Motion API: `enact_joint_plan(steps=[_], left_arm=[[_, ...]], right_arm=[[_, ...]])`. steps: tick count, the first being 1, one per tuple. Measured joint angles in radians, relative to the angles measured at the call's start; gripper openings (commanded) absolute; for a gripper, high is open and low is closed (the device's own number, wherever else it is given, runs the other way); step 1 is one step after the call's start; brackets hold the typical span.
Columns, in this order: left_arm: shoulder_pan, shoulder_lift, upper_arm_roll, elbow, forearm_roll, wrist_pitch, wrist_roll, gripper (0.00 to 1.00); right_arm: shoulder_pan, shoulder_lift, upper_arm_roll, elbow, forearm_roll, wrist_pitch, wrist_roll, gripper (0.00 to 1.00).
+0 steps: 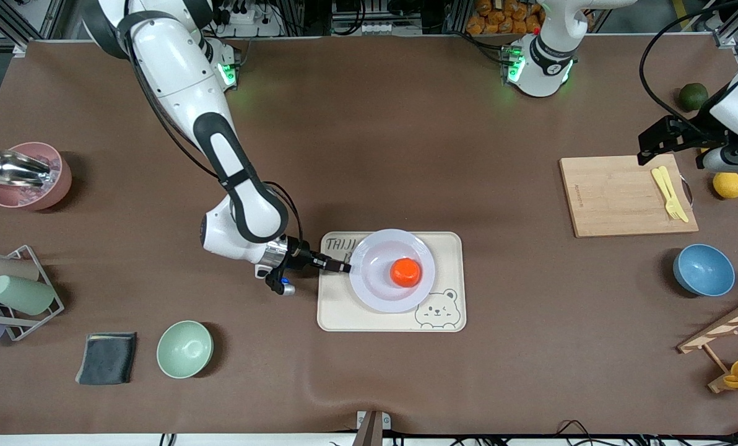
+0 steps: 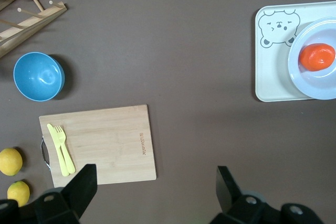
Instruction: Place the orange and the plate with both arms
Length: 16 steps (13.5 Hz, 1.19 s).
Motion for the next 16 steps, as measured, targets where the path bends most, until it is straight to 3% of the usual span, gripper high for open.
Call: enact_joint_plan(steps=[3, 8, 13, 16], left_arm=[[0.001, 0.007, 0.0, 0.003, 0.0, 0.0, 0.0, 1.0], [0.001, 0.009, 0.0, 0.004, 0.0, 0.0, 0.0, 1.0], [-0.003, 0.01, -0.001, 0.006, 0.0, 0.0, 0.0, 1.0], [0.0, 0.012, 0.001, 0.008, 0.0, -0.001, 0.0, 1.0]], right_arm=[[-0.031, -0.004, -0.009, 0.035, -0.118, -0.071, 0.122, 1.0], [-0.111, -0.029, -0.019, 0.065, -0.398, -0.167, 0.185, 1.0], [-0.177, -0.104, -0.112, 0.095, -0.772, -0.319, 0.186, 1.0], [-0.222, -0.138, -0.155, 0.095, -0.864, -0.338, 0.081, 1.0]])
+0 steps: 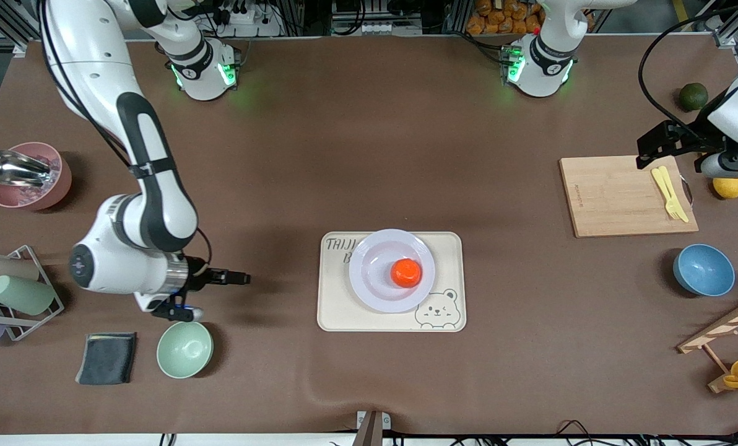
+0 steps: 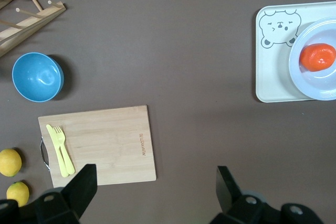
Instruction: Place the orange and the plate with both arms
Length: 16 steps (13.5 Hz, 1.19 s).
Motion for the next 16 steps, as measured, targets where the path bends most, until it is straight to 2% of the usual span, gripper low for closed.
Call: enact_joint_plan(steps=[5, 7, 9, 12, 14, 16], left_arm=[[0.0, 0.001, 0.0, 0.0, 0.0, -0.015, 0.0, 1.0], [0.002, 0.001, 0.0, 0.0, 0.0, -0.021, 0.0, 1.0], [0.0, 0.002, 0.0, 0.001, 0.0, -0.023, 0.0, 1.0], [-0.006, 0.004, -0.005, 0.001, 0.0, -0.041, 0.0, 1.0], [-0.009, 0.005, -0.008, 0.001, 0.0, -0.043, 0.0, 1.0], [-0.01, 0.005, -0.018, 0.002, 0.0, -0.044, 0.0, 1.0]], right_arm=[[-0.191, -0.011, -0.009, 0.007, -0.02, -0.129, -0.289, 1.0], [-0.228, -0.027, -0.016, 0.066, -0.096, -0.252, -0.314, 1.0], [-0.229, -0.047, -0.04, 0.166, -0.145, -0.429, -0.313, 1.0], [-0.229, -0.078, -0.08, 0.305, -0.169, -0.671, -0.295, 1.0], [-0.22, -0.117, -0.083, 0.351, -0.25, -0.759, -0.262, 1.0], [-0.183, -0.169, -0.082, 0.359, -0.333, -0.783, -0.242, 1.0]])
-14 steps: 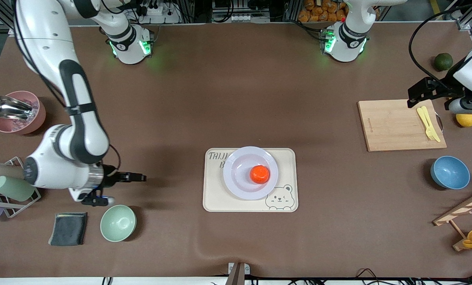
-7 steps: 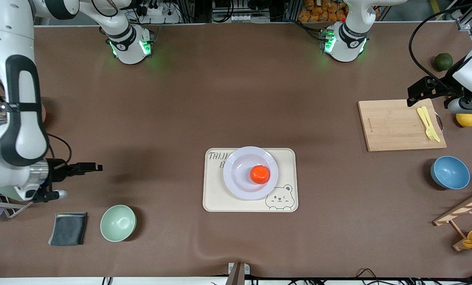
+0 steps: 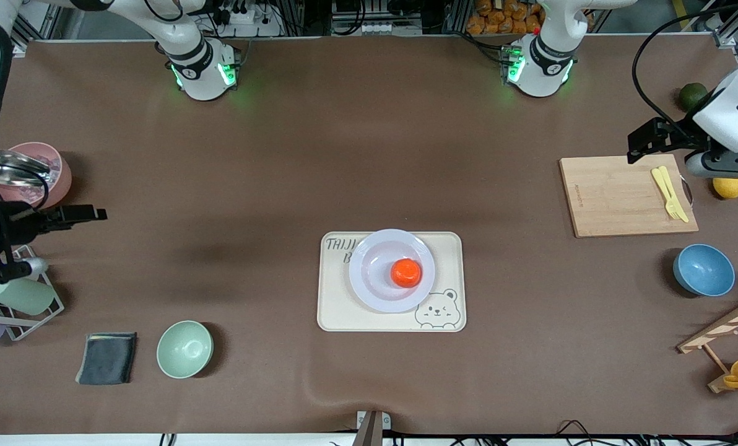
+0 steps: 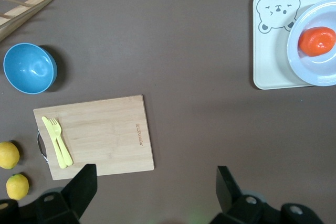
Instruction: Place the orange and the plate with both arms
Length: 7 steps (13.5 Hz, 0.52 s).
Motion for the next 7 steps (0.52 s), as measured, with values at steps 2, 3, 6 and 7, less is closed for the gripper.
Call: enact_joint_plan(steps=[2, 3, 6, 7], left_arm=[[0.001, 0.0, -0.001, 0.001, 0.0, -0.003, 0.0, 1.0], [0.002, 0.0, -0.001, 0.001, 0.0, -0.004, 0.0, 1.0], [0.001, 0.0, -0.006, 0.002, 0.0, -0.009, 0.0, 1.0], [0.001, 0.0, -0.007, 0.002, 0.0, -0.015, 0.0, 1.0]], right_arm=[[0.021, -0.036, 0.0, -0.002, -0.044, -0.004, 0.014, 1.0], [0.021, -0.051, -0.002, -0.01, -0.061, -0.001, 0.014, 1.0], [0.02, -0.106, -0.008, -0.075, -0.118, 0.057, 0.013, 1.0], [0.02, -0.119, -0.008, -0.095, -0.125, 0.069, 0.013, 1.0]])
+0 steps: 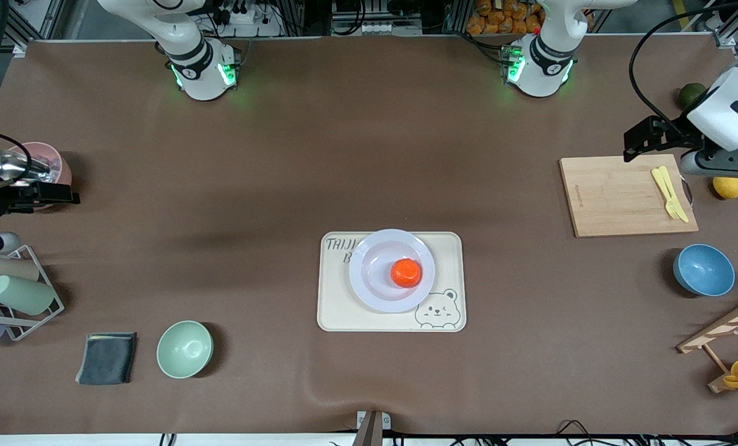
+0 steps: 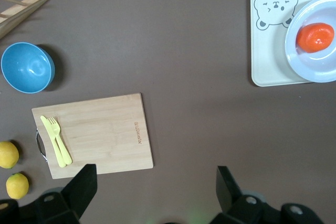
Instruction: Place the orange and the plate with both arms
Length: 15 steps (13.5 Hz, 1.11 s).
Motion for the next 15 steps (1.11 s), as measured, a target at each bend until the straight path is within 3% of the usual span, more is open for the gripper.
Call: enact_joint_plan(steps=[3, 9, 10, 13, 15], left_arm=[[0.0, 0.0, 0.0, 0.002, 0.0, -0.002, 0.0, 1.0], [-0.001, 0.0, -0.002, 0.003, 0.0, -0.003, 0.0, 1.0], [-0.001, 0.0, -0.002, 0.003, 0.0, -0.004, 0.0, 1.0], [-0.001, 0.008, -0.003, 0.003, 0.0, -0.009, 0.0, 1.0], [0.0, 0.015, -0.002, 0.003, 0.0, -0.009, 0.0, 1.0]], right_arm=[[0.002, -0.044, 0.002, -0.081, -0.004, 0.096, -0.002, 1.0], [0.021, -0.195, 0.01, -0.339, -0.007, 0.297, -0.004, 1.0], [0.006, -0.222, 0.036, -0.384, -0.012, 0.335, -0.004, 1.0], [-0.165, -0.274, 0.251, -0.428, -0.074, 0.383, 0.003, 1.0], [-0.209, -0.288, 0.285, -0.429, -0.085, 0.384, 0.003, 1.0]])
